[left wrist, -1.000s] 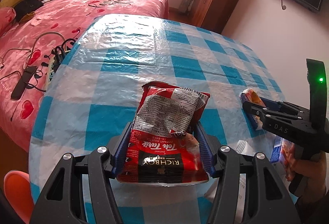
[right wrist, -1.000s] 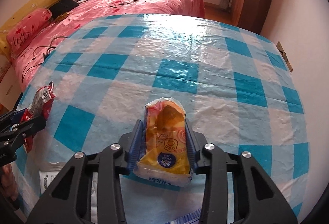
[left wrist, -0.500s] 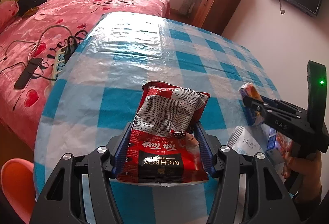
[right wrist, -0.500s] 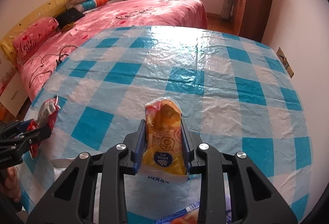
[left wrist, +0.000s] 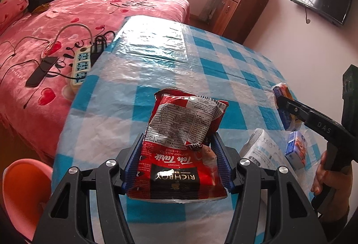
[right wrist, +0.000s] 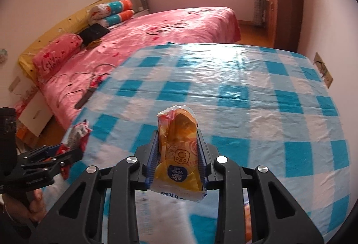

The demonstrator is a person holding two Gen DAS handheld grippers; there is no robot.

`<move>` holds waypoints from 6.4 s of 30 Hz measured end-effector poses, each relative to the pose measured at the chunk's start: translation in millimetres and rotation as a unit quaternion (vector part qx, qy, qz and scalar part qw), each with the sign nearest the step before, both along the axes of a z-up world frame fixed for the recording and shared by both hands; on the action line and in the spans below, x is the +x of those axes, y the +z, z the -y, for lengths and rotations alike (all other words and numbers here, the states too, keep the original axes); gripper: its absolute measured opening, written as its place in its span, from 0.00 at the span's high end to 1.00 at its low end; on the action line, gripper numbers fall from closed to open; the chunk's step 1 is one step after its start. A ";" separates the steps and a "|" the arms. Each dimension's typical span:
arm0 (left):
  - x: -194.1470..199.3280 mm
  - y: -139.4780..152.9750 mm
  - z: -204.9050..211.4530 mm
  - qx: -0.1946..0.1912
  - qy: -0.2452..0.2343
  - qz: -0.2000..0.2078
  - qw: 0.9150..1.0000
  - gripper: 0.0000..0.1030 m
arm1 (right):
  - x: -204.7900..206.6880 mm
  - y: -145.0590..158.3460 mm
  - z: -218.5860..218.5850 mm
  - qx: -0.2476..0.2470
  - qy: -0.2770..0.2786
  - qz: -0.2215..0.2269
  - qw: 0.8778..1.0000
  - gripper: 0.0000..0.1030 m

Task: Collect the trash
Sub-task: 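Grasp the yellow bread pouch with the right tool while the left tool holds the wrapper, then carry both items to the orange bucket and open both tools to drop them, then move both tools back over the table toward the white wipe pack, then grasp the white wet-wipe pack with the left tool while the right tool grasps the Vinda tissue pack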

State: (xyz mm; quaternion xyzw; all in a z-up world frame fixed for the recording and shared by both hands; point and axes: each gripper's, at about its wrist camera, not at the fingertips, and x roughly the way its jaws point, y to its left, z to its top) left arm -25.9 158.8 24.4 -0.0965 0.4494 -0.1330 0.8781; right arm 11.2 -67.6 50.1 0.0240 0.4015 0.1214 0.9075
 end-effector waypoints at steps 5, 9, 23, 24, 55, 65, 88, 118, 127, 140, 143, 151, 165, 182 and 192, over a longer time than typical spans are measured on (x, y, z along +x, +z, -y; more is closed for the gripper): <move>-12.4 3.5 -14.0 -0.003 0.011 0.003 1.000 0.42 | -13.7 3.7 -27.5 0.022 0.020 0.001 1.000 0.68; -22.9 5.8 -27.5 -0.005 0.022 0.003 1.000 0.42 | -30.8 5.9 -51.6 0.034 0.043 0.001 0.998 0.68; -62.7 6.9 -89.4 -0.004 0.073 0.004 0.997 0.42 | -70.8 -22.2 -165.0 0.061 0.162 -0.020 0.985 0.68; -67.6 6.4 -96.4 -0.004 0.080 0.003 0.997 0.42 | -76.6 -17.2 -167.3 0.062 0.167 -0.021 0.984 0.68; -135.5 -52.8 -236.6 0.040 0.267 -0.048 0.962 0.21 | -129.3 -55.1 -304.0 0.079 0.286 -0.037 0.954 0.15; -120.2 -15.9 -199.3 0.042 0.235 -0.009 0.971 0.17 | -181.6 -61.1 -261.1 0.018 0.220 0.007 0.975 0.15; -86.6 6.8 -91.5 0.028 0.137 -0.002 0.990 0.17 | -170.0 -11.7 -116.8 0.013 0.083 0.046 0.995 0.15; -69.1 11.3 12.4 0.026 0.043 -0.013 0.999 0.17 | -150.1 -18.7 -16.9 0.013 -0.019 0.059 0.998 0.15; -69.9 13.9 43.9 0.027 0.011 -0.011 1.000 0.17 | -146.5 -21.8 13.6 0.021 -0.041 0.059 0.997 0.15; -75.0 20.5 84.5 0.024 -0.031 -0.010 0.999 0.17 | -146.6 -21.5 54.1 0.035 -0.081 0.050 0.995 0.14; -76.3 21.2 93.6 0.020 -0.042 -0.013 0.999 0.17 | -149.7 -20.3 62.1 0.043 -0.087 0.049 0.994 0.14; -79.3 19.5 121.2 0.002 -0.072 -0.029 0.997 0.17 | -161.6 -22.9 96.7 0.089 -0.117 0.029 0.989 0.14; -70.5 12.7 156.0 0.016 -0.071 -0.033 0.997 0.17 | -165.6 -31.5 112.0 0.128 -0.127 -0.012 0.984 0.14; -55.9 0.1 165.2 0.120 -0.027 -0.029 0.992 0.09 | -130.6 -46.8 96.0 0.080 -0.101 -0.028 0.991 0.14; -50.5 -7.2 145.0 0.066 -0.001 -0.089 0.994 0.06 | -125.0 -52.0 85.4 0.013 -0.093 -0.044 0.995 0.14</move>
